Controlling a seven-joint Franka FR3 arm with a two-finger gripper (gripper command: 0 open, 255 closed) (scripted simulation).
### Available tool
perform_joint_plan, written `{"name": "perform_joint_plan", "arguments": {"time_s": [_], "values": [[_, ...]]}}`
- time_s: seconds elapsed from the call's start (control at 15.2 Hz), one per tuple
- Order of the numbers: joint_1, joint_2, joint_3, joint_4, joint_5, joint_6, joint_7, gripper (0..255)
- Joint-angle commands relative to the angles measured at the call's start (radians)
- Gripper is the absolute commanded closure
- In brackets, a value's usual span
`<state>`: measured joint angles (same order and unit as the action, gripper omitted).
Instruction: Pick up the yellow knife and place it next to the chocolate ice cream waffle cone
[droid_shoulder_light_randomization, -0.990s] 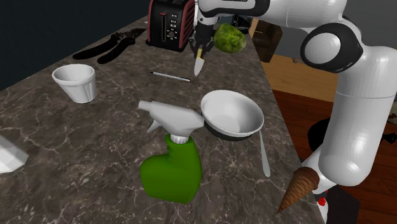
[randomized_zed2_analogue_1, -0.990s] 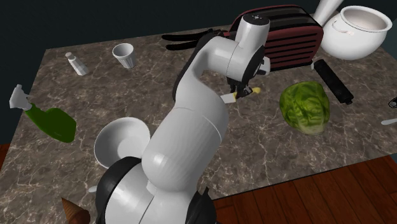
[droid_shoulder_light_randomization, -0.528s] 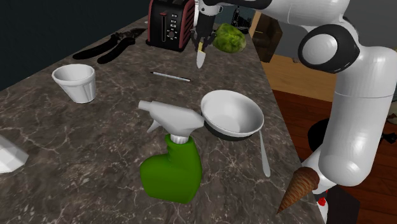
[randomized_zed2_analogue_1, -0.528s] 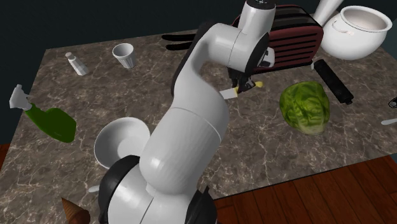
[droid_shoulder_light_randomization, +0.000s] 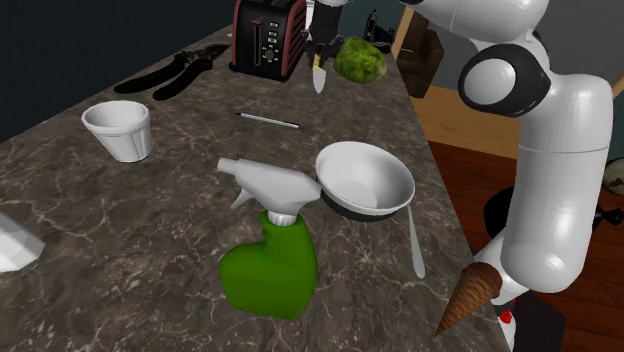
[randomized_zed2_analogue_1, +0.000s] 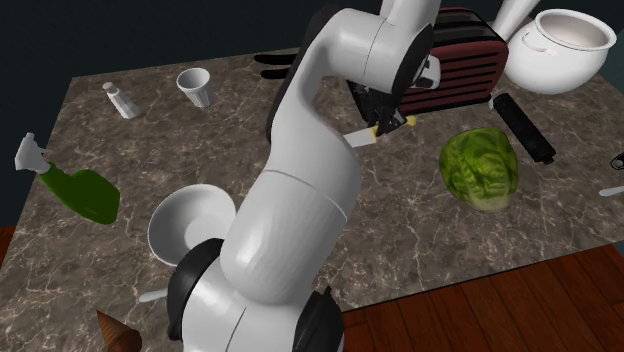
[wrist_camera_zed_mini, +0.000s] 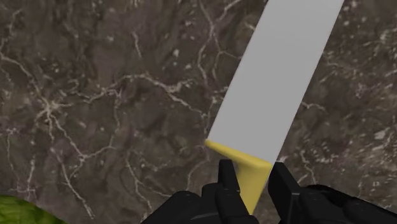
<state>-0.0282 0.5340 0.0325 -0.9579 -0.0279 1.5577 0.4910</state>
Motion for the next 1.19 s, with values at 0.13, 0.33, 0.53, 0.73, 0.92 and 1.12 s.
{"name": "perform_joint_plan", "arguments": {"time_s": [0.13,0.33,0.53,0.73,0.92,1.12], "values": [[0.002,0.051,-0.001,0.139,-0.001,-0.088,-0.002,255],[0.006,0.128,-0.002,0.314,-0.003,-0.186,-0.004,255],[0.019,-0.051,0.005,0.022,-0.003,-0.074,0.022,255],[0.042,-0.214,0.016,-0.228,-0.002,0.013,0.060,255],[0.065,-0.338,0.030,-0.404,-0.002,0.064,0.100,255],[0.088,-0.445,0.047,-0.546,0.000,0.098,0.143,255]]}}
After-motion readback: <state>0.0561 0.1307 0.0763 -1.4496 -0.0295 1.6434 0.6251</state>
